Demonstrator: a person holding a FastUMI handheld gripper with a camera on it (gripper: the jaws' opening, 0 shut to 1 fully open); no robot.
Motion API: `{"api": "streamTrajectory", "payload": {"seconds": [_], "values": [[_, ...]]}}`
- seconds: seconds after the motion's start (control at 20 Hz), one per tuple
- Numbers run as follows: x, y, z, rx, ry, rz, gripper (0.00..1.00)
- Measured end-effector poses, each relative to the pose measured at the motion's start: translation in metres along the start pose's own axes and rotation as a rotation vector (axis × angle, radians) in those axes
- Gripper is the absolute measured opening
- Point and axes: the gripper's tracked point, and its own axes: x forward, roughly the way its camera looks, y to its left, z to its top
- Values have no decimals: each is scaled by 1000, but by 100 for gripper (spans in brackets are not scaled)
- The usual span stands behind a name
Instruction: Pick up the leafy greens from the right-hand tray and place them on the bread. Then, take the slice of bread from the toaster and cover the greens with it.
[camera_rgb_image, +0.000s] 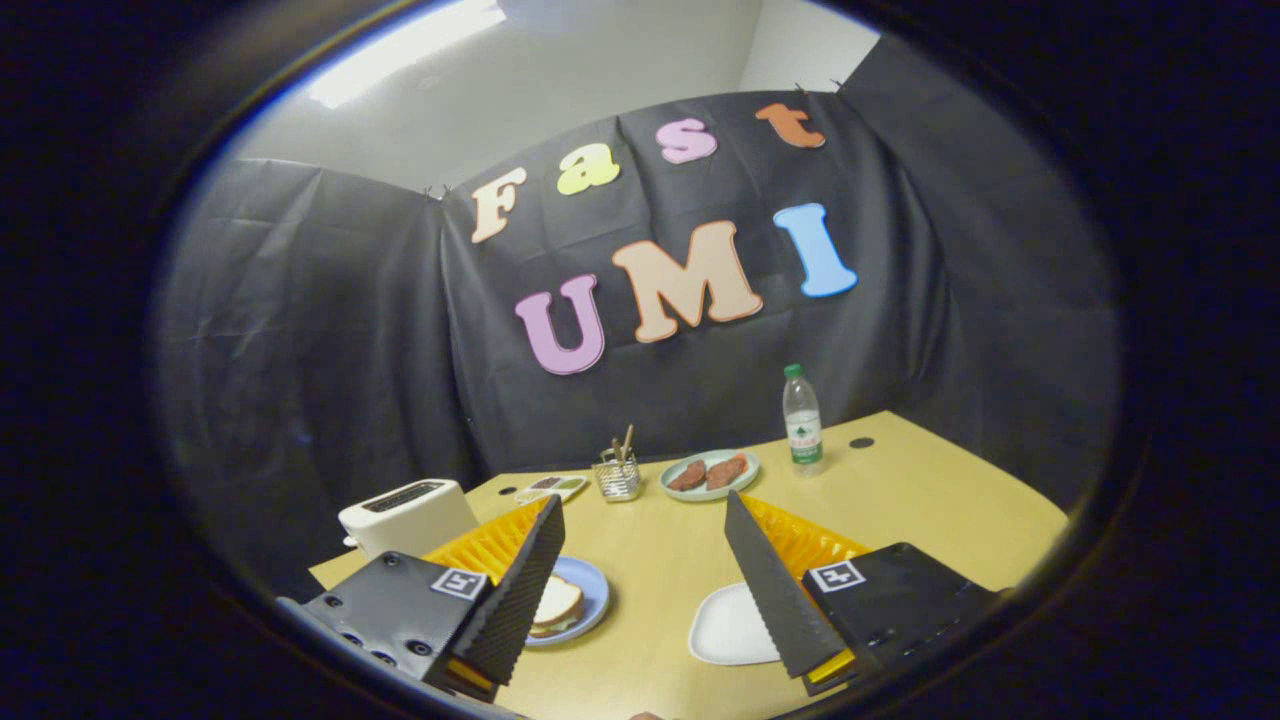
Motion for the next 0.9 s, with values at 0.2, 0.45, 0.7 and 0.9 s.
{"api": "streamTrajectory", "payload": {"seconds": [0.2, 0.45, 0.7, 0.9], "values": [[-24, -18, 8, -76, -53, -14, 100], [-42, -38, 11, -151, -79, -90, 100], [-50, -65, 9, -191, -103, -216, 100], [-60, -88, 7, -203, -112, -275, 100]]}}
